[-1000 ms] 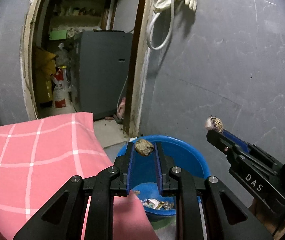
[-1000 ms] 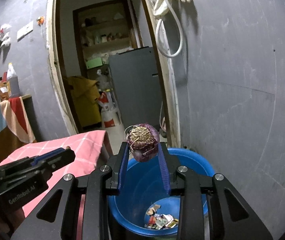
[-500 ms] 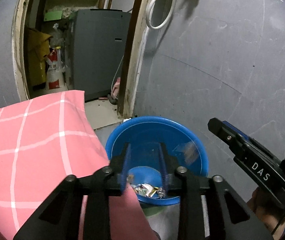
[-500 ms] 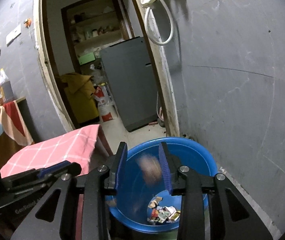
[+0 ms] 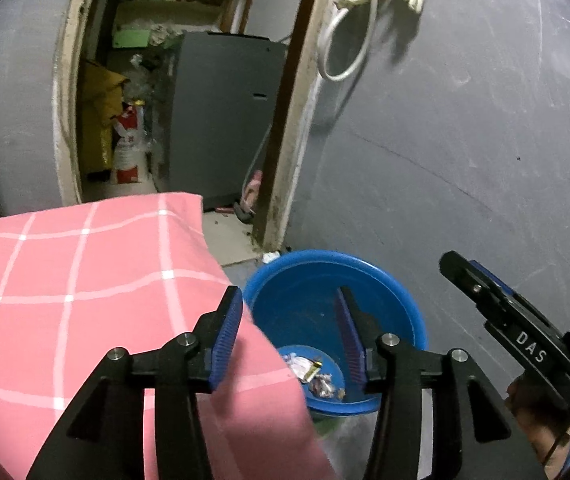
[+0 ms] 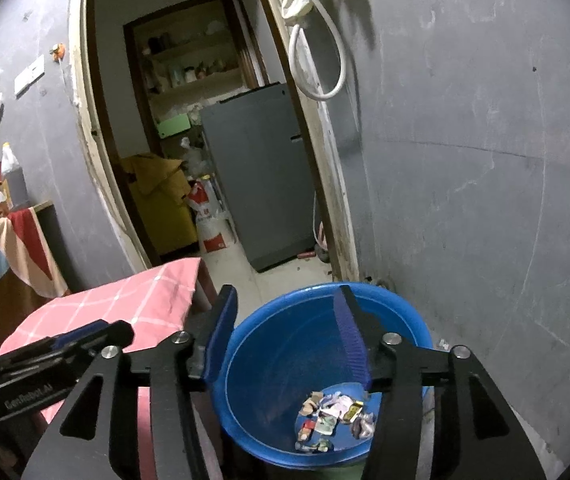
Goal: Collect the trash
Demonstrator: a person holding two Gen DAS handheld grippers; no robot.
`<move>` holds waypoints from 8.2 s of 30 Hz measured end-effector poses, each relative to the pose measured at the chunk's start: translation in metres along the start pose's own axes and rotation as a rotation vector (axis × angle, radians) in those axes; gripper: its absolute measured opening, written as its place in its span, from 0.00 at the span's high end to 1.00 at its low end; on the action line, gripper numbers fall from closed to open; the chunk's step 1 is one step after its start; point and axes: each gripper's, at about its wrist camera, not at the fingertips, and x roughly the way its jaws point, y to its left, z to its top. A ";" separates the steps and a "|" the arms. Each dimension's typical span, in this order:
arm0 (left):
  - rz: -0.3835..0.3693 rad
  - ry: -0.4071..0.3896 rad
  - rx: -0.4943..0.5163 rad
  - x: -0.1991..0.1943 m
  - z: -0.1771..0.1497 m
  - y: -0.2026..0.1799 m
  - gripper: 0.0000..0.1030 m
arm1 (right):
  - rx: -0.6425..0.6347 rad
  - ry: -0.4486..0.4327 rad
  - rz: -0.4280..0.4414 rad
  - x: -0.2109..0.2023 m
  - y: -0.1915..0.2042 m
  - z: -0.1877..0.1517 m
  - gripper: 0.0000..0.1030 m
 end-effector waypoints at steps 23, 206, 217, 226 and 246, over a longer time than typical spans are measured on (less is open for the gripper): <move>0.139 -0.273 -0.090 -0.105 -0.014 0.035 0.06 | -0.089 -0.265 0.076 -0.063 0.037 -0.008 0.00; 0.375 -0.337 -0.058 -0.195 -0.160 0.036 0.05 | -0.165 -0.101 0.113 -0.129 0.085 -0.101 0.00; 0.375 -0.336 -0.057 -0.195 -0.159 0.037 0.05 | -0.164 -0.100 0.113 -0.129 0.085 -0.101 0.00; 0.375 -0.336 -0.058 -0.195 -0.160 0.037 0.05 | -0.164 -0.100 0.113 -0.129 0.085 -0.100 0.00; 0.387 -0.337 -0.059 -0.196 -0.159 0.037 0.05 | -0.162 -0.098 0.113 -0.129 0.085 -0.100 0.00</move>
